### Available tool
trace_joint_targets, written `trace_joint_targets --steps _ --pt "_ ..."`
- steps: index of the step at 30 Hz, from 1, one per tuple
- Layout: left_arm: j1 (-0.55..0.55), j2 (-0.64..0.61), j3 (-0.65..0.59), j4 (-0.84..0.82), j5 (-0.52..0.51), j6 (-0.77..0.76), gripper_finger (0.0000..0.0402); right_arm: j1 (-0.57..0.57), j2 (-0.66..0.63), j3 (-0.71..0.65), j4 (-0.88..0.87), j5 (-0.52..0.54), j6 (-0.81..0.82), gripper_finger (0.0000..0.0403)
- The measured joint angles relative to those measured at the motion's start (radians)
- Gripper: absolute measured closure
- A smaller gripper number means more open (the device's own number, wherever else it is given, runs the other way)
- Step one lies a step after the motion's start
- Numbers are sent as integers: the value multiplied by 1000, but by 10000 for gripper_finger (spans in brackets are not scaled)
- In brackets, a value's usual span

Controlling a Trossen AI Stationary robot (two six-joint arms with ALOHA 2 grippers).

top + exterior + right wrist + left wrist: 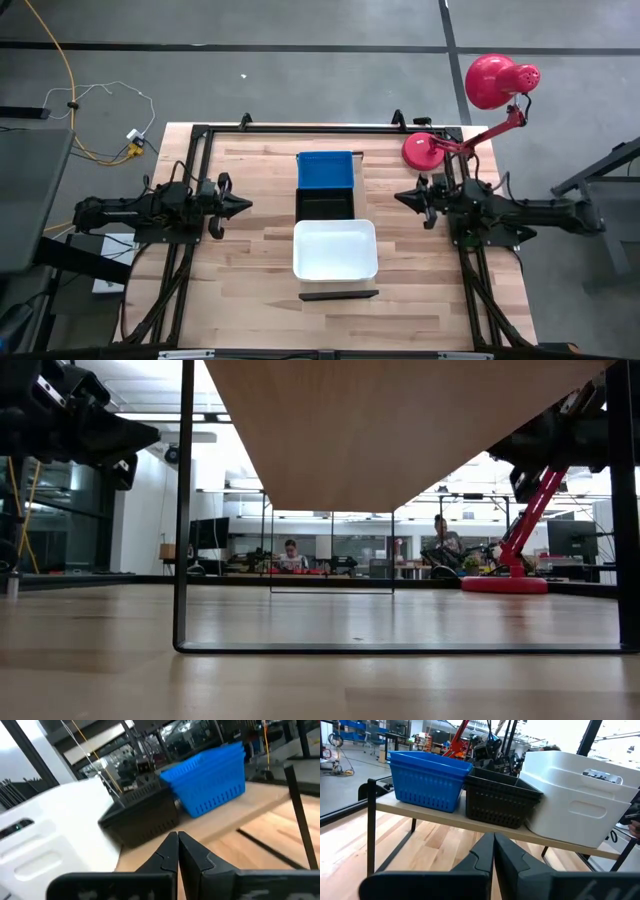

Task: Stack baskets on shelf by color
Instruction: Return to Home Position

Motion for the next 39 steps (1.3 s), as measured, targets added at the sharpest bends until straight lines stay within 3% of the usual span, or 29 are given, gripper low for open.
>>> trace_joint_targets --steps 12,16,39 --pt "0 0 0 0 0 0 401 79 -258 0 -366 26 -4 403" --pt "0 0 0 0 0 0 401 85 -336 2 -387 64 -54 403" --pt "0 0 -1 0 0 0 401 85 -302 3 -393 81 -42 403"
